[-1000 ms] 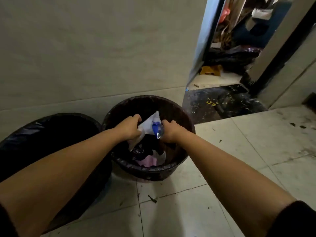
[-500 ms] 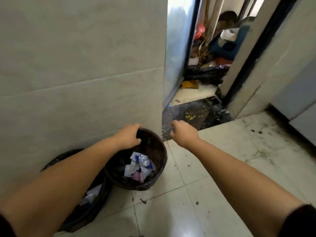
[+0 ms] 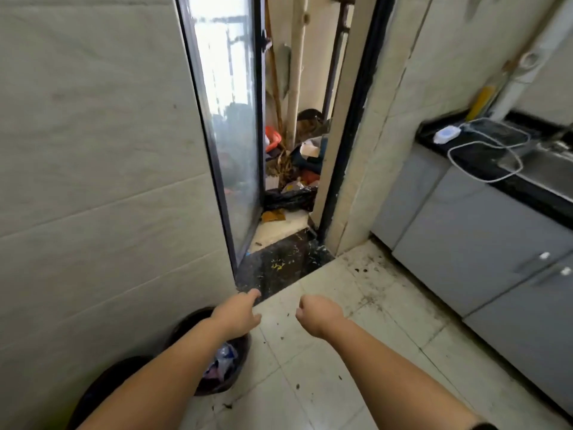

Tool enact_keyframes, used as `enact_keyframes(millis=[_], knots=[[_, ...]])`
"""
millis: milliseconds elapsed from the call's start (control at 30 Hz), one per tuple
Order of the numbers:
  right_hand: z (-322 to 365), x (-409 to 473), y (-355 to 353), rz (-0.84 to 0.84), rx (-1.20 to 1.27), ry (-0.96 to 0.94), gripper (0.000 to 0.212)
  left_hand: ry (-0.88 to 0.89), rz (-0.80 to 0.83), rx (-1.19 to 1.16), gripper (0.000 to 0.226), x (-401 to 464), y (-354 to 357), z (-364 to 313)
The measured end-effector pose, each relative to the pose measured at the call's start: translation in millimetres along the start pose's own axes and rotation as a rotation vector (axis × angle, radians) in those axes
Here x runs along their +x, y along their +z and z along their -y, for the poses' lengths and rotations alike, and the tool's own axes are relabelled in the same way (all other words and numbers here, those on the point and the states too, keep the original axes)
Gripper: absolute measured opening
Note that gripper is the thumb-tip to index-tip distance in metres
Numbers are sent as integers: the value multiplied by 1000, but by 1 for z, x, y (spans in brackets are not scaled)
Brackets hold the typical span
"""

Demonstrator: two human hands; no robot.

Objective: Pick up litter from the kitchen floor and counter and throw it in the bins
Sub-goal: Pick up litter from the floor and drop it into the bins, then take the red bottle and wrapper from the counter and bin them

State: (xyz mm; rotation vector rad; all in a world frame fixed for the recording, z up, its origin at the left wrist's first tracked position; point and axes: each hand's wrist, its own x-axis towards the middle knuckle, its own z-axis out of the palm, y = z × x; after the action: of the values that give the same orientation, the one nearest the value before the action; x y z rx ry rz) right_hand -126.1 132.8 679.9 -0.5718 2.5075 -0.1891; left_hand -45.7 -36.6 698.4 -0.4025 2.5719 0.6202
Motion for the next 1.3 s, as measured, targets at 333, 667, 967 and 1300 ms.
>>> enact_keyframes(millis=[333, 667, 967, 1300], knots=[[-39, -132, -16, -165, 226, 439, 35, 459, 98, 203, 53, -30, -26, -77], [-53, -345, 71, -291, 502, 937, 35, 894, 282, 569, 54, -140, 50, -183], [-50, -569, 172, -377, 689, 1336, 35, 1276, 474, 676, 54, -315, 182, -262], [-60, -713, 236, -490, 731, 1484, 32, 1421, 543, 712, 52, -447, 282, -303]])
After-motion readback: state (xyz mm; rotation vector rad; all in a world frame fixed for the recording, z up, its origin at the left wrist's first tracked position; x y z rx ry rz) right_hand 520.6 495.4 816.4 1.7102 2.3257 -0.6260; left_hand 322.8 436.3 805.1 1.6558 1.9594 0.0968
